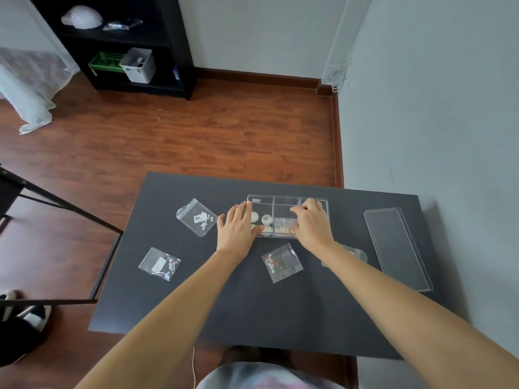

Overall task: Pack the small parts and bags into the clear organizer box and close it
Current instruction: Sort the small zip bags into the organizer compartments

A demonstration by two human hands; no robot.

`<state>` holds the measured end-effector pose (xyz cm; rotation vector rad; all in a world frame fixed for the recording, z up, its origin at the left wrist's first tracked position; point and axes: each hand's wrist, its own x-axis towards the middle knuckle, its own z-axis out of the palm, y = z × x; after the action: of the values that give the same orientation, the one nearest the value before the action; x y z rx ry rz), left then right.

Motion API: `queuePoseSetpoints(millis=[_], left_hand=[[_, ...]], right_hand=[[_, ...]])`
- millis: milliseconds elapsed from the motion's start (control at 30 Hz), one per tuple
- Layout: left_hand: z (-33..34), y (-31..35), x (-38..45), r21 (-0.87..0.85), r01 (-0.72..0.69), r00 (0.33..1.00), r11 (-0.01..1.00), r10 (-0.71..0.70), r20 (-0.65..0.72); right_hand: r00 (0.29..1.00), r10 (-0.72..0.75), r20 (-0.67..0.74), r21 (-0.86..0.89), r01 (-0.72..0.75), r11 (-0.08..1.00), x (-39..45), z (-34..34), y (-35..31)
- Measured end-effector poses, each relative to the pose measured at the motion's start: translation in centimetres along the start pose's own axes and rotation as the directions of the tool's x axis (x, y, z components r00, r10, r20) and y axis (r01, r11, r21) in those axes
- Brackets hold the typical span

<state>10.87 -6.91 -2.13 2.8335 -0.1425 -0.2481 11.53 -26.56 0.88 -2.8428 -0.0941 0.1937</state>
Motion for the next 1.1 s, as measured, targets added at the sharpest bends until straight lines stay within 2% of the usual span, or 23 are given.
queuePoseSetpoints(millis=[133,233,300,400,467,533,567,667,733,800,1000,1100], left_hand=[[-0.4,0.2,-0.1,0.003,0.005,1.000,1.000,-0.005,0.003],[-1.0,0.7,-0.5,0.007,-0.035,0.998,0.999,0.036,-0.057],[-1.3,1.3,-1.3,0.003,-0.137,0.978,0.991,0.136,-0.156],[-0.9,2.2,-3.0,0.003,-0.362,0.899,0.932,0.350,-0.263],[0.0,2.8,-4.0,0.047,-0.543,0.823,0.838,0.542,-0.170],[1.2,3.2,-4.6,0.061,-0.682,0.731,0.729,0.682,0.023],[1.8,3.3,-4.7,0.053,-0.714,0.698,0.698,0.705,0.125],[3.3,3.8,-4.5,0.142,-0.706,0.692,0.694,0.633,0.348],[3.4,4.2,-4.1,0.186,-0.668,0.716,0.721,0.555,0.422],[3.1,4.8,-3.5,0.194,-0.661,0.709,0.725,0.518,0.478],[2.0,6.5,-2.9,0.221,-0.648,0.714,0.729,0.482,0.508],[1.5,7.2,-2.8,0.210,-0.617,0.727,0.758,0.448,0.520]], right_hand=[[0.993,0.036,-0.116,0.134,-0.020,0.991,-1.7,-0.9,1.5],[0.971,0.154,-0.184,0.234,-0.109,0.966,-3.5,-1.2,3.4],[0.945,0.262,-0.197,0.298,-0.197,0.934,-4.8,-1.4,4.8],[0.904,0.396,-0.165,0.307,-0.334,0.891,-7.1,-1.2,7.0],[0.880,0.465,-0.096,0.260,-0.429,0.865,-8.7,-0.6,8.0],[0.854,0.520,-0.010,0.202,-0.507,0.838,-9.9,0.1,8.3],[0.839,0.543,0.026,0.179,-0.539,0.823,-10.4,0.4,8.4],[0.792,0.604,0.087,0.155,-0.610,0.777,-10.8,0.9,8.2],[0.768,0.634,0.096,0.145,-0.641,0.754,-10.8,1.0,8.0],[0.746,0.659,0.099,0.136,-0.666,0.734,-10.7,1.0,7.9],[0.694,0.708,0.128,0.137,-0.720,0.681,-10.0,0.7,8.0],[0.663,0.734,0.147,0.245,-0.743,0.623,-9.8,0.4,8.5]])
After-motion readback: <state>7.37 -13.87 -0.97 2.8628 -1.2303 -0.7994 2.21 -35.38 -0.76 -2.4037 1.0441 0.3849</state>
